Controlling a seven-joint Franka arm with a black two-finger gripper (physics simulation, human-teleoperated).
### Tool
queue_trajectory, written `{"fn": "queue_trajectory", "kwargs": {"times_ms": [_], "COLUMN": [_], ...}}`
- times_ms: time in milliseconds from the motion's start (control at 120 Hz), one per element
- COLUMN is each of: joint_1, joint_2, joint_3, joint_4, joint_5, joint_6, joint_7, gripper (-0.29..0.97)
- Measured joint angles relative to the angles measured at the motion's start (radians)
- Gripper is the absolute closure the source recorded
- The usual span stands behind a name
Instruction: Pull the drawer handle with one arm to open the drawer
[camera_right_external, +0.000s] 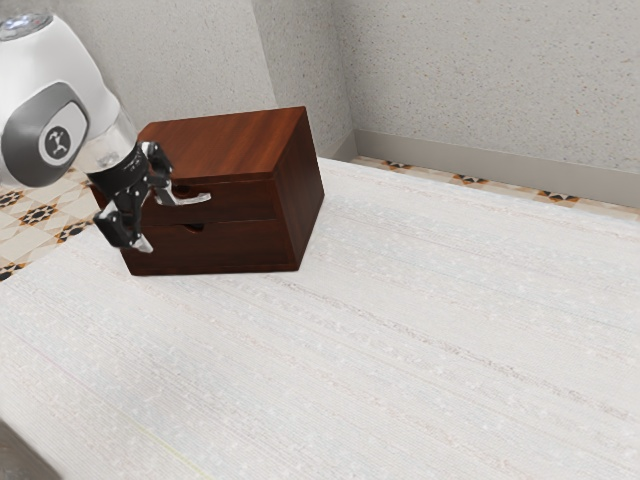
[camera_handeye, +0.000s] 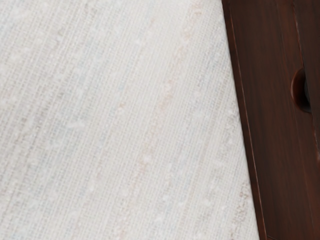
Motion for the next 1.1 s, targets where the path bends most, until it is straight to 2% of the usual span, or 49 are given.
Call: {"fn": "queue_trajectory", "kwargs": {"times_ms": [167, 425, 667, 1100], "joint_1": [0.000, -0.004, 0.008, 0.027], "joint_2": [0.062, 0.152, 0.234, 0.283], "joint_3": [0.001, 0.000, 0.002, 0.027], "joint_4": [0.041, 0.104, 0.139, 0.144], "joint_5": [0.055, 0.105, 0.126, 0.163], "joint_6": [0.017, 0.032, 0.114, 0.269], "joint_7": [-0.100, -0.205, -0.251, -0.275], "gripper": [0.07, 0.07, 0.09, 0.10]}}
